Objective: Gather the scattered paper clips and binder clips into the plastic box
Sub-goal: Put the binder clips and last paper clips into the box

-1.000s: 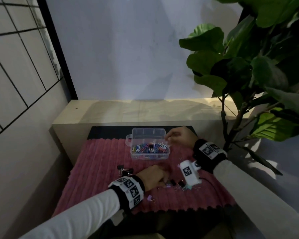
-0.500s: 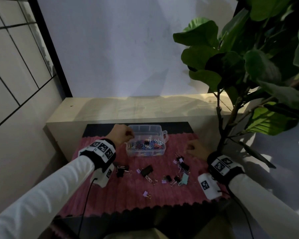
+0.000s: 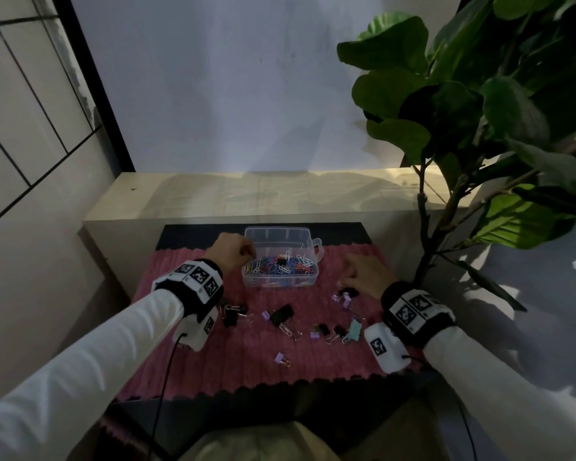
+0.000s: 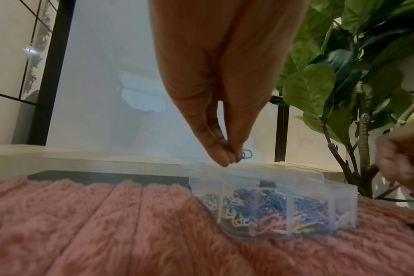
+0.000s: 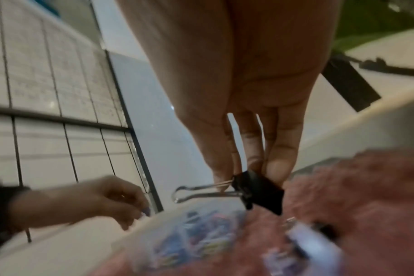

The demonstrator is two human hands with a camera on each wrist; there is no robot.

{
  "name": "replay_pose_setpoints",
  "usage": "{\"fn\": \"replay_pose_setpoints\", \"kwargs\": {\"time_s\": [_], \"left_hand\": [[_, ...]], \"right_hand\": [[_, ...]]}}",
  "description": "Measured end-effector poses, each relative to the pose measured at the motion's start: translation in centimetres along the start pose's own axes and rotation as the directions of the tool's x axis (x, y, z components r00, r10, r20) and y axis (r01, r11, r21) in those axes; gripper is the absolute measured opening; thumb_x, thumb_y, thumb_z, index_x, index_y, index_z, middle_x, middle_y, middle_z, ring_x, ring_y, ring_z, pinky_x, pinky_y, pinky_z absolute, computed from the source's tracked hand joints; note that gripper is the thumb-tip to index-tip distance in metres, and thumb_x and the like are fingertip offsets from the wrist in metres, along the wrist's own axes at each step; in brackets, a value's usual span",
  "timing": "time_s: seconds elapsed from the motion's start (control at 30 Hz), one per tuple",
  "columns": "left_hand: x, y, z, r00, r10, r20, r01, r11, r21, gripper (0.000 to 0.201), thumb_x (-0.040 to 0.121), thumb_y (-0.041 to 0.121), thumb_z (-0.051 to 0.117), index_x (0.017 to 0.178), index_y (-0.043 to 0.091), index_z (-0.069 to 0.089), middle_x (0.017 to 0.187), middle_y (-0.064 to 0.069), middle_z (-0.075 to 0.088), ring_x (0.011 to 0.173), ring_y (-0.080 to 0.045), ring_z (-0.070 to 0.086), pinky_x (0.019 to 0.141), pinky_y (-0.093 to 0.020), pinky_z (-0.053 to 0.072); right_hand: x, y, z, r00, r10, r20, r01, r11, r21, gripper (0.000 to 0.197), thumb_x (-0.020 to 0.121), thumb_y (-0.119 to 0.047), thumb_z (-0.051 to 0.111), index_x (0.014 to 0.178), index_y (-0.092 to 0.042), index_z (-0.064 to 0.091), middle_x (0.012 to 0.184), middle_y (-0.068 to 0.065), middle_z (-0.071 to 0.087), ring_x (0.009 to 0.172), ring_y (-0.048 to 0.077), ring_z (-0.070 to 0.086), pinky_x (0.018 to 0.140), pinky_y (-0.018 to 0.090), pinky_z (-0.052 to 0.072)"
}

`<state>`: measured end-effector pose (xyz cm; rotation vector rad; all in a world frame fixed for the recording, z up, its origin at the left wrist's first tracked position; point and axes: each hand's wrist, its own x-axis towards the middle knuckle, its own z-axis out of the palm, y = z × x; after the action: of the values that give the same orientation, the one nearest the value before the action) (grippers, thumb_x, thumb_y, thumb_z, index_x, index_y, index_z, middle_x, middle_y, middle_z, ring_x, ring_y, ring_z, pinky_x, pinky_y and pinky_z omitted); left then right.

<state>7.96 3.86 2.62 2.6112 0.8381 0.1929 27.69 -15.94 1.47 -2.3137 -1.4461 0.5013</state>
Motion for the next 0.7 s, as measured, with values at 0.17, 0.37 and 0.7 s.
{"fn": "replay_pose_setpoints", "kwargs": {"time_s": [0.17,0.37,0.7], "left_hand": [[0.1,0.1,0.5,1.000,-0.004,0.002,0.004,1.000,0.020,0.020,0.081,0.003,0.057,0.098,0.004,0.069,0.105,-0.014,0.070,0.099,-0.025,0.064,0.087,-0.024,0.043],[0.4,0.0,0.4,1.000,0.014,0.009,-0.014,1.000,0.022,0.021,0.083,0.003,0.056,0.101,0.003,0.068,0.107,-0.015,0.069,0.102,-0.025,0.063,0.089,-0.024,0.042],[-1.1,1.6,-0.2,0.990,0.140,0.020,-0.138,0.986,-0.092,0.032,0.086,-0.004,0.051,0.116,0.004,0.060,0.107,-0.012,0.070,0.102,-0.018,0.065,0.090,-0.018,0.043]], "right_hand": [[0.7,-1.4,1.5,0.998,-0.008,0.056,0.002,0.994,0.108,0.014,0.082,-0.012,0.066,0.071,-0.014,0.058,0.068,0.002,0.062,0.052,0.009,0.060,0.052,0.021,0.051],[-1.5,1.6,1.5,0.985,-0.042,0.170,0.059,0.993,-0.100,0.016,0.080,-0.001,0.058,0.070,-0.012,0.063,0.079,0.001,0.065,0.076,0.016,0.062,0.072,0.028,0.048],[0.3,2.8,2.3,0.982,-0.017,0.186,0.045,0.988,-0.145,0.049,0.071,-0.026,0.076,0.114,-0.014,0.056,0.103,0.000,0.042,0.097,0.015,0.041,0.085,0.029,0.041]]}}
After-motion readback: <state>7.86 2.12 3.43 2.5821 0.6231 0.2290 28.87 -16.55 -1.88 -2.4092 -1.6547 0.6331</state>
